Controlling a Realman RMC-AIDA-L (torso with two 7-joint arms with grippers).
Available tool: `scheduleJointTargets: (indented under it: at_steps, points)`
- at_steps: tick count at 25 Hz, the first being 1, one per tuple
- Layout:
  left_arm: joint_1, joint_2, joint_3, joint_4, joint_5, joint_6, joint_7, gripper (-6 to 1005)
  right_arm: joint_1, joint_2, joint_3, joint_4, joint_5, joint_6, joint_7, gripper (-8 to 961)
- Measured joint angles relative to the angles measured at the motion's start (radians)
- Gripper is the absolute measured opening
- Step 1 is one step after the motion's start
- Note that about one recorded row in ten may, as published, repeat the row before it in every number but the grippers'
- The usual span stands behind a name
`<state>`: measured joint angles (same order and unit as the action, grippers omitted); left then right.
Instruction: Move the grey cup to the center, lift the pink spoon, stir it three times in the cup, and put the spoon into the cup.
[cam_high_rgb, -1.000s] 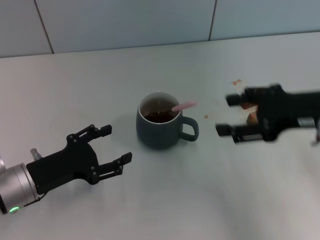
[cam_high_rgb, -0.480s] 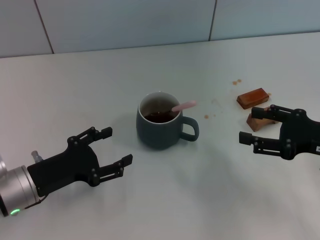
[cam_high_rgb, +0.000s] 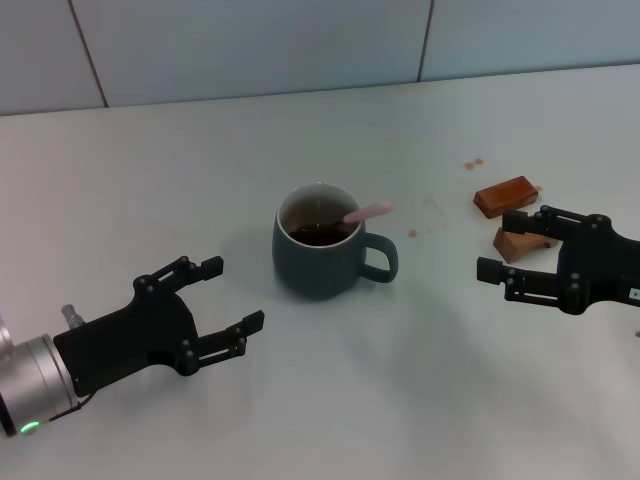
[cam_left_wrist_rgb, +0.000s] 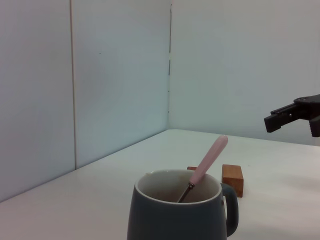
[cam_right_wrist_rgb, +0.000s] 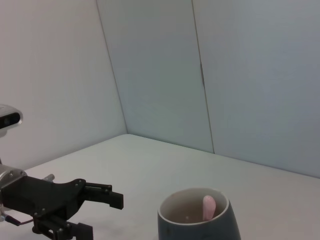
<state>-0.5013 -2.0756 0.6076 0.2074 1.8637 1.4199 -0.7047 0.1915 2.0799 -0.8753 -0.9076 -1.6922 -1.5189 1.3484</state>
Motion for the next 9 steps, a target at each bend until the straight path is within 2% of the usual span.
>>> scheduleJointTargets:
  at_steps: [9]
  points:
    - [0.006, 0.0, -0.002, 0.0, 0.0, 0.003, 0.008, 855, 0.006, 0.002, 0.002, 0.006, 0.006, 0.0, -0.001, 789]
